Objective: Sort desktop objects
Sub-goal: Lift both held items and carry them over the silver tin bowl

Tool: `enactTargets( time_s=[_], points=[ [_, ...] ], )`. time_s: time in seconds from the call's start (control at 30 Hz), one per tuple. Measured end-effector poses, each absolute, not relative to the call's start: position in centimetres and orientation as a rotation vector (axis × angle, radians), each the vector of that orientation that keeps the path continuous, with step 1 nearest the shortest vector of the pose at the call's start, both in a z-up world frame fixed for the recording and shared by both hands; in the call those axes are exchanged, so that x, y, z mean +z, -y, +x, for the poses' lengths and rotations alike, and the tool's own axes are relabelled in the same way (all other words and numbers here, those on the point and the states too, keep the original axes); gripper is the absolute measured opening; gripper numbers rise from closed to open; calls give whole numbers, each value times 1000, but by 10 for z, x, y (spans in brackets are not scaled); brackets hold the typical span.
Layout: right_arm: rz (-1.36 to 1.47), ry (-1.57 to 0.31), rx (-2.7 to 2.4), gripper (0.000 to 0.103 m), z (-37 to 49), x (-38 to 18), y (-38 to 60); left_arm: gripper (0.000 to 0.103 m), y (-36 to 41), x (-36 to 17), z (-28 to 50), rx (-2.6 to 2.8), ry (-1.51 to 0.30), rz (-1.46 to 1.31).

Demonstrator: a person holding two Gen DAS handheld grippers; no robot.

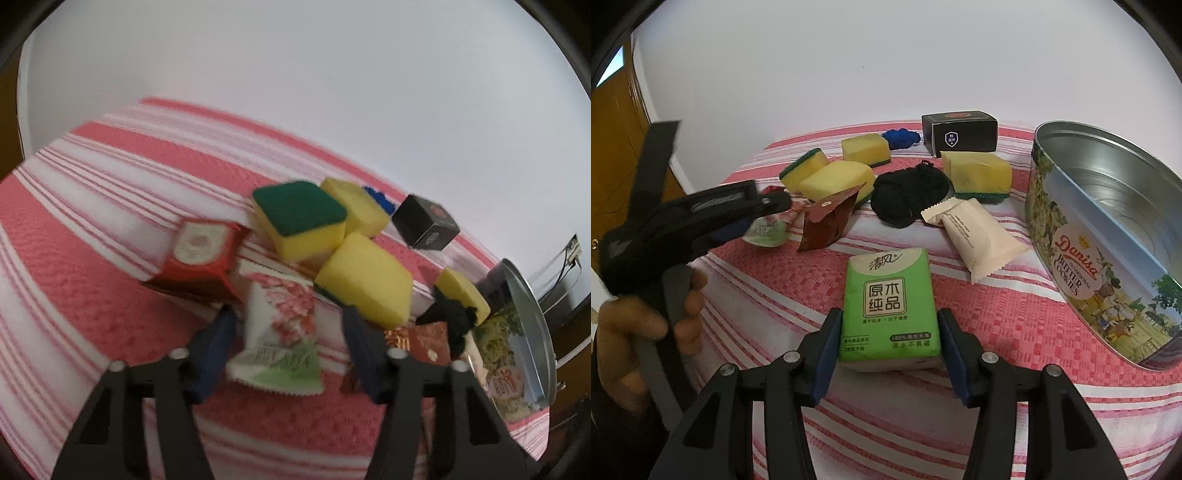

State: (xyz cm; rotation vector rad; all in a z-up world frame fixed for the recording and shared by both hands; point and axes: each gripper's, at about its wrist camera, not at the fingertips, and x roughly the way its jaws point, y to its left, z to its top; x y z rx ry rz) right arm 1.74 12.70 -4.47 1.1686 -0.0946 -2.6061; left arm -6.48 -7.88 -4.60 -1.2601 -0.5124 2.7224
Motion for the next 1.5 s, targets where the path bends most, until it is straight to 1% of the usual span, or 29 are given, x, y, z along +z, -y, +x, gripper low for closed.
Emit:
enactTargets(
  time_s=[0.03, 0.1, 0.17, 0.2, 0.37, 0.5, 0.6, 0.67, 0.83, 1.03, 1.13, 1.27, 1.5],
  points=[
    [1170, 94, -2606, 54, 17, -45, -127, 54, 75, -44, -67, 2749, 481, -1238],
    [1171, 88, -2607, 54, 16, -45, -126, 48, 70, -44, -71, 2756, 429, -1255],
    [1173, 79, -2607, 54, 15, -45, -125, 40, 67, -43, -71, 2732, 413, -1257],
    [1173, 73, -2608, 54, 16, -45, -125, 34, 67, -44, -70, 2691, 399, -1255],
    [1170, 81, -2607, 54, 14, -45, -125, 33, 59, -39, -60, 2639, 242, -1248],
    [1157, 139, -2593, 54, 14, -45, -131, 28, 58, -37, -53, 2606, 248, -1204],
    [1151, 169, -2586, 53, 14, -45, -134, 27, 61, -33, -44, 2599, 255, -1166],
    [1150, 170, -2586, 53, 15, -45, -134, 27, 59, -30, -36, 2612, 208, -1149],
    [1141, 212, -2575, 53, 13, -47, -138, 26, 59, -22, -22, 2608, 165, -1109],
    [1084, 271, -2574, 52, 16, -43, -144, 26, 70, 6, -6, 2662, 217, -972],
    [1016, 298, -2563, 52, 20, -33, -145, 26, 68, 15, -1, 2667, 203, -938],
    [919, 288, -2616, 52, 30, -11, -150, 26, 54, 25, 0, 2670, 166, -901],
    [833, 364, -2743, 52, 46, 19, -193, 26, 14, 47, 2, 2603, 103, -824]
  ],
)
